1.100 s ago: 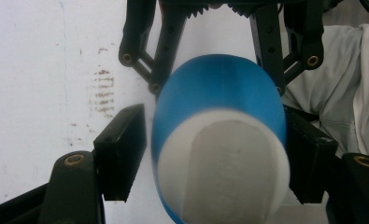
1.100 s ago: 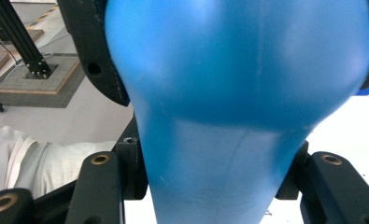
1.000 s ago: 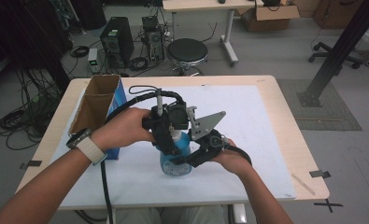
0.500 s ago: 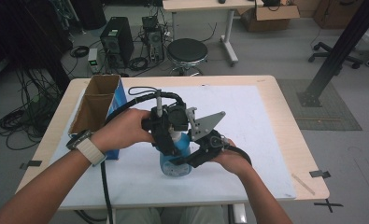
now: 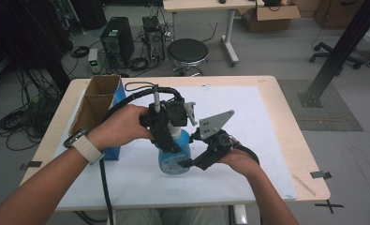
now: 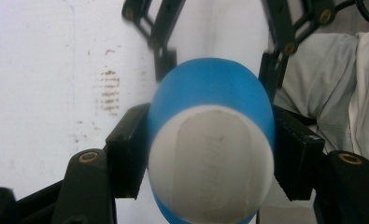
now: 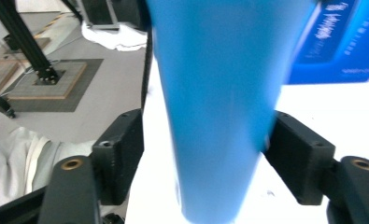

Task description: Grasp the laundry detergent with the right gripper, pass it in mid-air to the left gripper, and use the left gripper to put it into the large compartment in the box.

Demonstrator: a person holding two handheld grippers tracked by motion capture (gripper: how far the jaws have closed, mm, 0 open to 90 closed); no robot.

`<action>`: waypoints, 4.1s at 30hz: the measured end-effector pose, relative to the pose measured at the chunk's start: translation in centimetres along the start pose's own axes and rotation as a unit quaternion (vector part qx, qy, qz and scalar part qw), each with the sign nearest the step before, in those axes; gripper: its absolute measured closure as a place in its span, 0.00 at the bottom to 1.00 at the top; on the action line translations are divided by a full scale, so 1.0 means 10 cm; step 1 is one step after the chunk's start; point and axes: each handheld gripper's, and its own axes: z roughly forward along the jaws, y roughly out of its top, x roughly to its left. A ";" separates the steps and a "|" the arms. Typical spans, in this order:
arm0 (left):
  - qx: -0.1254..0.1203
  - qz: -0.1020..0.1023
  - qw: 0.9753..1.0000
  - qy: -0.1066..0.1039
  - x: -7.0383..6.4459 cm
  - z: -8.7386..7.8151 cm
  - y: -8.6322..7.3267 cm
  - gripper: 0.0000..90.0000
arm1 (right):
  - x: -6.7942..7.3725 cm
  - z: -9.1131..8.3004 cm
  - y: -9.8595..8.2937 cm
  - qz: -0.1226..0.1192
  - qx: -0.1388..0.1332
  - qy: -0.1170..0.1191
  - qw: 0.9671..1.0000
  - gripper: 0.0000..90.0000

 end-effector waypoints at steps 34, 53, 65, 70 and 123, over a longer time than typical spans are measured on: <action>0.033 -0.180 0.979 0.089 0.28 -0.44 -0.14 0.42 | -0.03 -1.13 -0.05 0.105 0.162 -0.173 0.966 0.05; 0.024 -0.314 0.937 0.148 0.56 -0.82 -0.29 0.42 | 0.03 -1.40 -0.16 0.128 0.280 -0.195 0.931 0.07; 0.021 -0.393 0.904 0.168 0.68 -1.11 -0.46 0.42 | 0.02 -1.55 -0.23 0.135 0.299 -0.204 0.922 0.07; 0.021 -0.425 0.887 0.179 0.70 -1.24 -0.56 0.42 | 0.02 -1.59 -0.24 0.133 0.303 -0.204 0.921 0.07; 0.019 -0.614 0.756 0.225 1.07 -1.14 -1.66 0.43 | -0.16 -1.61 -0.30 0.129 0.380 -0.193 0.895 0.07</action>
